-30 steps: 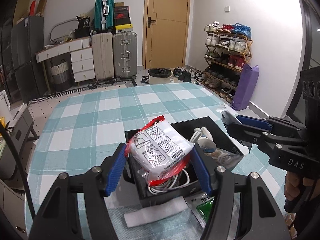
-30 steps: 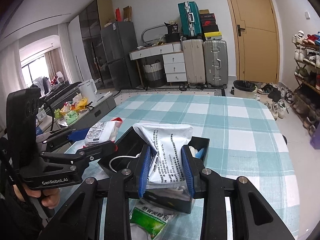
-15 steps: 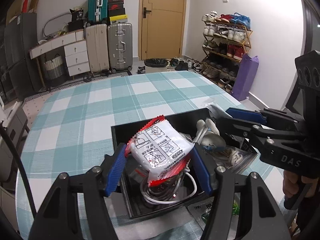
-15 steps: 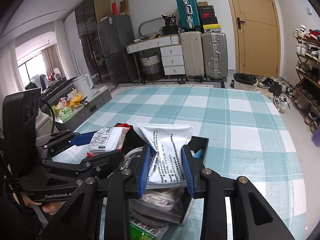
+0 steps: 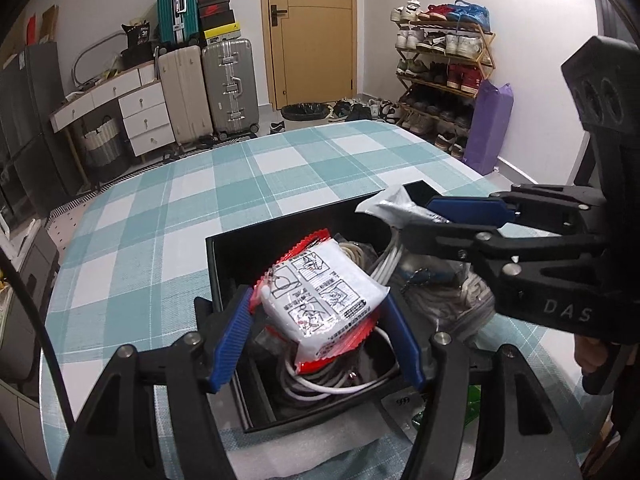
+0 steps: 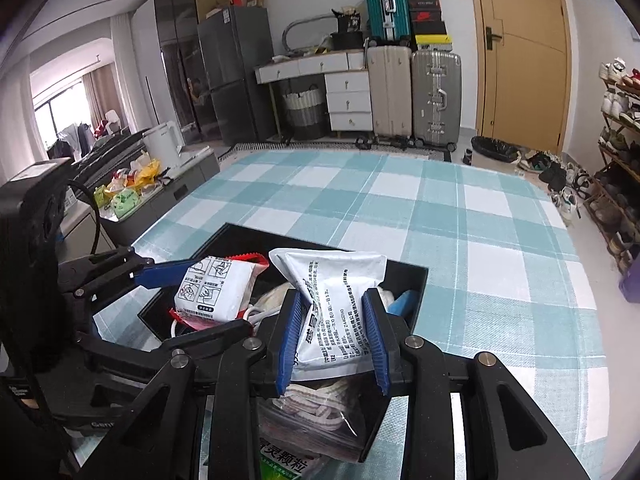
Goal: Organize soft objects
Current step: 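Carry both packets over the black box, lower them in and open both grippers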
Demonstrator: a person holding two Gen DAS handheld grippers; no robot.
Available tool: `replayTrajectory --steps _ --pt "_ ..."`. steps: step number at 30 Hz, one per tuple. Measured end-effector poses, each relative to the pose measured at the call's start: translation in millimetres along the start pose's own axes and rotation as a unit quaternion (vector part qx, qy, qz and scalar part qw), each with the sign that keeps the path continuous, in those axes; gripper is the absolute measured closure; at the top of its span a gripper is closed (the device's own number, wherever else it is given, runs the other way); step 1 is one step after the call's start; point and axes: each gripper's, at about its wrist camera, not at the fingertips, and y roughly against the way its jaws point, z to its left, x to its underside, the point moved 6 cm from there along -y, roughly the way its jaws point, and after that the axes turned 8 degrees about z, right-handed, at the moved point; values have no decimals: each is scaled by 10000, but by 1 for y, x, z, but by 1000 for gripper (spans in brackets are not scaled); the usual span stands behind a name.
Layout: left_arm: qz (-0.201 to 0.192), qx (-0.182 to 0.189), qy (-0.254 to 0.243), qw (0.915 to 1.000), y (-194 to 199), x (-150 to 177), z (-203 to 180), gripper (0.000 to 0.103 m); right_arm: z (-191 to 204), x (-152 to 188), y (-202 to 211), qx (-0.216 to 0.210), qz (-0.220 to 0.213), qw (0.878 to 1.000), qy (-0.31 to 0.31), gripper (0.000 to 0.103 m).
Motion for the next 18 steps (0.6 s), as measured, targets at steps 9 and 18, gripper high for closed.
replayTrajectory --steps 9,18 --pt "19 109 21 9999 5 4 0 37 1 1 -10 -84 155 9998 -83 72" --pt "2 225 101 9997 11 2 -2 23 -4 1 14 215 -132 9997 27 42"
